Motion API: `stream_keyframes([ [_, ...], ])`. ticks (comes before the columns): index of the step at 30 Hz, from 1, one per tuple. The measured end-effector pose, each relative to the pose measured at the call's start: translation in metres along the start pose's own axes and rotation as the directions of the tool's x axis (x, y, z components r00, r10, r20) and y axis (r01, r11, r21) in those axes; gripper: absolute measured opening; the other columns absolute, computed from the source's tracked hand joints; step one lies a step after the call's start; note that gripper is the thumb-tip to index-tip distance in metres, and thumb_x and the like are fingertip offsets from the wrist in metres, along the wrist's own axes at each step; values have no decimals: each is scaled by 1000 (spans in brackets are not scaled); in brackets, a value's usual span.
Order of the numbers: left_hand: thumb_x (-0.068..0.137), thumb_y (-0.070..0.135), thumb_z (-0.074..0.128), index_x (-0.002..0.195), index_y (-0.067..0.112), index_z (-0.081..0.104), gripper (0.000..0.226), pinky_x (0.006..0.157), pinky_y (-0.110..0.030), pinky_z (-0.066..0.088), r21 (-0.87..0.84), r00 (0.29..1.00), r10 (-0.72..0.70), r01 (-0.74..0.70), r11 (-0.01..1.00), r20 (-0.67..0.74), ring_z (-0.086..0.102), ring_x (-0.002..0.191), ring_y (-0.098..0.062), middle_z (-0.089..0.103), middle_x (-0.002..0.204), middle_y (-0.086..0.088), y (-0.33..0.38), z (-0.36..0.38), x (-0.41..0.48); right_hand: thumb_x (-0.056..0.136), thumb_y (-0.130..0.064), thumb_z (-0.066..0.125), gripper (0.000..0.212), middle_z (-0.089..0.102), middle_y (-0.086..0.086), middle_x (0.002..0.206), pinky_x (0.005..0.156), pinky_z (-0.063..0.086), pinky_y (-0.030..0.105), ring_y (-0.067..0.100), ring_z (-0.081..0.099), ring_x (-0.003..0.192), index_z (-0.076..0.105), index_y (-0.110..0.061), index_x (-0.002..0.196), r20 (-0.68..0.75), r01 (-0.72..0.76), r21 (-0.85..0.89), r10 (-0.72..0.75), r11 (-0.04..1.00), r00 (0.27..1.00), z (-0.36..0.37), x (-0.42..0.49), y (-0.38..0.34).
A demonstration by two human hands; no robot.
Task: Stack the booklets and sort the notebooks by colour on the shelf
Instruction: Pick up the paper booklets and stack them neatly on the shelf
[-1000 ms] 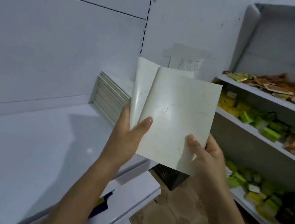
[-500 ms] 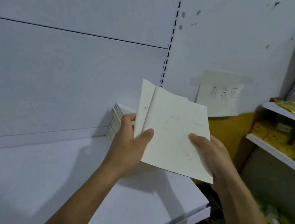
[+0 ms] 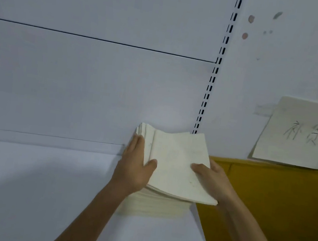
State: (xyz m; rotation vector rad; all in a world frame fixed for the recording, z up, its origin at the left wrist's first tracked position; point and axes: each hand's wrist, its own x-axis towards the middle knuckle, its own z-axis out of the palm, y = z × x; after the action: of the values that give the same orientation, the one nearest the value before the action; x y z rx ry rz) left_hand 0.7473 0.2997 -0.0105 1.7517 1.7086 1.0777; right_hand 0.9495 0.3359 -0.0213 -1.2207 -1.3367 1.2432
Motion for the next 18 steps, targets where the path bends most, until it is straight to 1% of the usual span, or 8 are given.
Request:
stream_keyframes([
  [3, 96, 17, 48, 151, 13, 7, 69, 105, -14, 0, -144, 997, -80, 81, 986, 17, 0, 144, -5, -1, 159, 5, -2, 5, 2, 93, -22, 58, 22, 74, -2, 98, 55, 53, 24, 16, 71, 81, 60, -24, 115, 80, -87, 124, 77, 989, 994, -2, 8, 13],
  [6, 97, 21, 43, 151, 22, 10, 63, 108, -18, 3, -228, 990, -135, 139, 964, 32, 2, 142, 0, 2, 157, 14, -4, 4, 4, 92, -19, 59, 24, 74, 0, 97, 52, 53, 24, 17, 72, 80, 60, -22, 116, 139, -128, 213, 100, 968, 985, 1, 18, 17],
  [8, 98, 25, 42, 149, 30, 17, 57, 112, -23, 14, -310, 984, -178, 177, 934, 27, 16, 141, -3, 13, 155, 17, -6, 2, 3, 92, -14, 59, 23, 75, -1, 93, 51, 53, 25, 16, 72, 77, 61, -23, 113, 181, -155, 276, 108, 949, 978, 9, 24, 18],
  [9, 98, 27, 42, 148, 34, 22, 54, 109, -25, 27, -360, 980, -197, 195, 912, 32, 29, 137, -5, 23, 152, 18, -7, 0, 2, 91, -12, 59, 23, 75, -2, 91, 50, 53, 25, 16, 72, 75, 61, -25, 110, 195, -173, 304, 117, 937, 974, 13, 28, 18],
  [11, 97, 28, 42, 139, 46, 35, 46, 80, -18, 47, -450, 975, -215, 218, 866, 57, 56, 108, 0, 48, 135, 19, -8, -3, 0, 90, -9, 58, 25, 75, -5, 87, 50, 53, 26, 16, 72, 73, 61, -29, 106, 210, -201, 345, 133, 917, 969, 20, 32, 18],
  [13, 94, 28, 45, 129, 53, 42, 42, 62, -14, 49, -457, 977, -201, 213, 864, 75, 64, 87, 1, 61, 114, 21, -10, -5, 0, 89, -9, 58, 28, 75, -5, 89, 52, 54, 28, 17, 73, 76, 61, -30, 108, 224, -207, 367, 130, 907, 966, 24, 36, 19],
  [16, 76, 33, 47, 125, 53, 46, 53, 63, -16, 51, -497, 984, -159, 175, 850, 74, 65, 86, -3, 66, 104, 20, -12, -3, 5, 90, -15, 59, 32, 75, -3, 96, 54, 55, 30, 19, 72, 81, 59, -33, 116, 260, -221, 401, 121, 889, 958, 23, 40, 23],
  [18, 74, 30, 46, 111, 57, 57, 47, 65, -17, 52, -537, 991, -119, 129, 833, 55, 66, 87, -5, 69, 100, 20, -15, 1, 9, 91, -20, 60, 30, 74, -2, 100, 56, 56, 30, 20, 72, 84, 60, -32, 118, 295, -229, 417, 107, 879, 950, 22, 42, 24],
])
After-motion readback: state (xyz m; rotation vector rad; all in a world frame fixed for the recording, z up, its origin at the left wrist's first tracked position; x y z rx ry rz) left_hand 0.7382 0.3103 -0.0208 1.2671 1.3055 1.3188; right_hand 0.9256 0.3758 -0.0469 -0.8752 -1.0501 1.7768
